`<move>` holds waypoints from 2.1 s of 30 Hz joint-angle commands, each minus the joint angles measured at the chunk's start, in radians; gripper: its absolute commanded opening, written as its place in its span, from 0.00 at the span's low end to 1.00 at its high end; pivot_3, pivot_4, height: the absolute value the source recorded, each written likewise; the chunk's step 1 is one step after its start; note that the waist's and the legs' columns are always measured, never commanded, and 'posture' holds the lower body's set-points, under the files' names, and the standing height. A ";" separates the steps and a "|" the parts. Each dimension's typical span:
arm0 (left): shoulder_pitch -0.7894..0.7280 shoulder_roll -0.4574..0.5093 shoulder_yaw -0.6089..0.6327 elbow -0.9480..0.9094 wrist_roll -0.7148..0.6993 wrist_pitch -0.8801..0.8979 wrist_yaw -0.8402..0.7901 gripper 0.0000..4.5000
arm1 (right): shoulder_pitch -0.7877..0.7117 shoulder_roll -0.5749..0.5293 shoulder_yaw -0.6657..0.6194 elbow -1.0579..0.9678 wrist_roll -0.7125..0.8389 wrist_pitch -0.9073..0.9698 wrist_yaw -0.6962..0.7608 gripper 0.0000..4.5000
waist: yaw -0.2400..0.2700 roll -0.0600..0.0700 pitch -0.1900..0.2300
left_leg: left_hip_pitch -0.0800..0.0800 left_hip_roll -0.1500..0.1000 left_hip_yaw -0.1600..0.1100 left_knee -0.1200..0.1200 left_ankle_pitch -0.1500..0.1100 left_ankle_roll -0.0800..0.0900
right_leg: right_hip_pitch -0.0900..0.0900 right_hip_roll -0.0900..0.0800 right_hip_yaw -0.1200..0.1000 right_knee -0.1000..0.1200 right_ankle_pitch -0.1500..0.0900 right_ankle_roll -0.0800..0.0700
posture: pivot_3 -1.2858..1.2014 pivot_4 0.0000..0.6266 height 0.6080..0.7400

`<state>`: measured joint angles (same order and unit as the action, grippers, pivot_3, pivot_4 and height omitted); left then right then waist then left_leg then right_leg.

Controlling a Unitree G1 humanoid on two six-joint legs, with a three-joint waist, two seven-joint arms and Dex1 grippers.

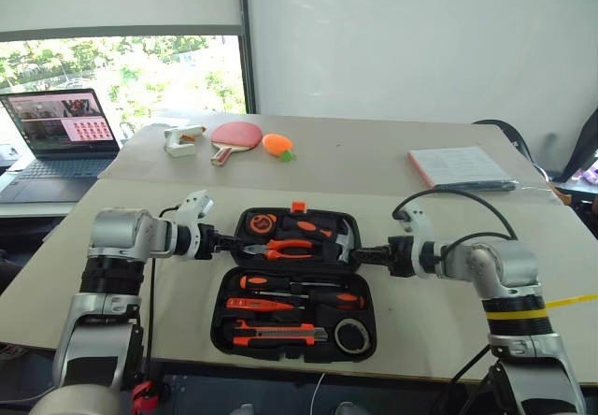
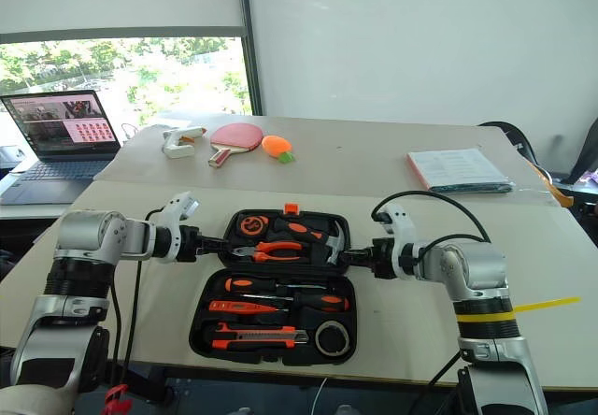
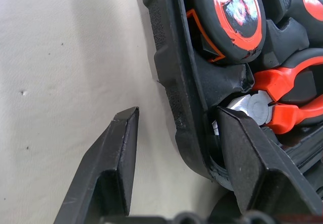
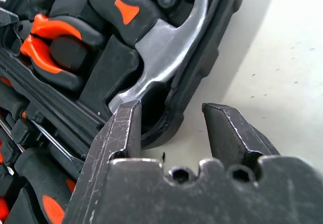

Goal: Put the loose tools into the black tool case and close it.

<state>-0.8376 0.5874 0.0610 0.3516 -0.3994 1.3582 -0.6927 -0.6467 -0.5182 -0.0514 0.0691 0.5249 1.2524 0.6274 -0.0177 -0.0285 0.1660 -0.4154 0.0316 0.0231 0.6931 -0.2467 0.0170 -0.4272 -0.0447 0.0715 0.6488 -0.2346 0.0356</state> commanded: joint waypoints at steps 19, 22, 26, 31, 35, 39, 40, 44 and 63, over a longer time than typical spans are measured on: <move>0.065 -0.010 0.027 -0.125 -0.074 -0.120 -0.057 0.01 | 0.023 0.011 -0.051 -0.128 0.022 -0.134 0.003 0.00 | 0.000 0.001 -0.001 | 0.005 0.000 0.000 0.000 0.001 -0.001 | 0.004 0.000 0.000 0.000 0.001 0.000 | 0.52 0.24 0.98; 0.078 -0.046 0.084 -0.198 -0.105 -0.227 -0.070 0.01 | 0.045 0.019 -0.043 -0.184 -0.014 -0.277 0.002 0.00 | 0.002 0.001 -0.001 | 0.003 0.000 0.000 0.000 0.001 -0.002 | 0.002 0.000 0.000 0.000 0.001 0.000 | 0.52 0.24 0.98; 0.110 -0.062 0.086 -0.257 -0.091 -0.346 -0.084 0.01 | 0.078 0.022 -0.027 -0.224 -0.045 -0.384 0.010 0.00 | 0.003 0.001 0.000 | -0.005 0.000 0.000 0.000 0.002 -0.003 | -0.005 0.000 0.000 0.000 0.002 0.001 | 0.52 0.24 0.98; 0.192 -0.062 0.055 -0.334 -0.052 -0.571 -0.127 0.01 | 0.167 0.004 0.024 -0.301 -0.131 -0.584 0.040 0.00 | 0.005 0.001 0.000 | -0.015 0.000 0.000 -0.001 0.002 -0.004 | -0.015 -0.001 0.000 0.001 0.003 0.000 | 0.52 0.24 0.98; 0.246 -0.060 0.027 -0.341 0.013 -0.758 -0.130 0.01 | 0.230 -0.001 0.036 -0.304 -0.192 -0.732 0.048 0.00 | 0.004 0.001 0.000 | -0.017 0.000 0.000 -0.001 0.002 -0.004 | -0.016 -0.001 0.000 0.000 0.003 0.002 | 0.52 0.24 0.98; 0.299 -0.064 0.010 -0.324 0.111 -0.979 -0.086 0.01 | 0.319 -0.004 0.030 -0.299 -0.256 -0.911 0.050 0.00 | 0.005 0.001 0.000 | -0.017 0.000 0.001 0.000 0.002 -0.004 | -0.015 -0.001 0.000 -0.001 0.003 0.002 | 0.52 0.24 0.98; 0.313 -0.064 0.010 -0.323 0.127 -1.013 -0.076 0.01 | 0.336 -0.008 0.032 -0.296 -0.273 -0.954 0.050 0.00 | 0.005 0.001 0.000 | -0.017 0.000 0.001 0.000 0.002 -0.004 | -0.015 -0.001 0.000 -0.002 0.003 0.002 | 0.52 0.24 0.98; 0.373 -0.068 0.018 -0.341 0.177 -1.135 -0.026 0.01 | 0.386 -0.041 0.054 -0.291 -0.363 -1.145 0.064 0.00 | 0.004 0.001 0.000 | -0.016 0.000 0.001 0.000 0.002 -0.004 | -0.015 -0.001 0.000 -0.002 0.003 0.002 | 0.52 0.24 0.98; 0.756 0.149 0.279 -0.626 -0.059 -0.896 -0.118 0.85 | 0.661 -0.216 -0.002 -0.421 -0.441 -1.581 0.144 0.84 | -0.005 0.001 0.000 | 0.000 0.003 0.003 -0.001 0.002 -0.004 | -0.003 0.000 0.001 -0.001 0.002 -0.001 | 0.52 0.24 0.98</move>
<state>-0.0801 0.7160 0.2847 -0.2241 -0.4133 0.4414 -0.7929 0.0207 -0.7228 -0.0108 -0.2881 0.0433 -0.2969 0.7651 -0.0223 -0.0276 0.1658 -0.4118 0.0345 0.0255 0.6917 -0.2447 0.0134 -0.4264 -0.0441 0.0719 0.6477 -0.2326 0.0344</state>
